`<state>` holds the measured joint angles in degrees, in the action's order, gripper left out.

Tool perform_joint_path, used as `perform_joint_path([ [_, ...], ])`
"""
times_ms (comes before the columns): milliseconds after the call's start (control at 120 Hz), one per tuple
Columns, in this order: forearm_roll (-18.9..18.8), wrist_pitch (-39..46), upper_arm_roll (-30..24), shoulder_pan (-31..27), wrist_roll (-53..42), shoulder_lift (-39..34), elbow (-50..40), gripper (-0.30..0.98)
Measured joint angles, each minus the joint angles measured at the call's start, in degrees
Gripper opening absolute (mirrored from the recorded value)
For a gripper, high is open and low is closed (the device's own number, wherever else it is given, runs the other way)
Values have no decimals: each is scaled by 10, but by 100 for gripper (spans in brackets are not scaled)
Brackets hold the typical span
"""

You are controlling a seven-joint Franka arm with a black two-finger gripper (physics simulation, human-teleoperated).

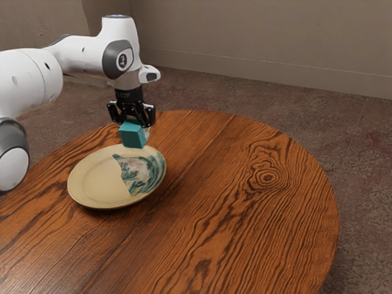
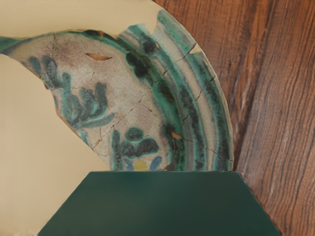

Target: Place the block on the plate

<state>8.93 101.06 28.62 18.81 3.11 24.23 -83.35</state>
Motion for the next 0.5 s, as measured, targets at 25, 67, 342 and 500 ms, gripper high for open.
perform_joint_path([
  [25, 0, 1, 6, 0, 0, 0, -1, 39],
  [67, 1, 3, 15, -2, -1, -1, -3, 39],
  [342, 4, 23, 23, -30, -4, 13, -23, 39],
  [500, 14, 38, 22, -41, -6, 44, -35, 39],
])
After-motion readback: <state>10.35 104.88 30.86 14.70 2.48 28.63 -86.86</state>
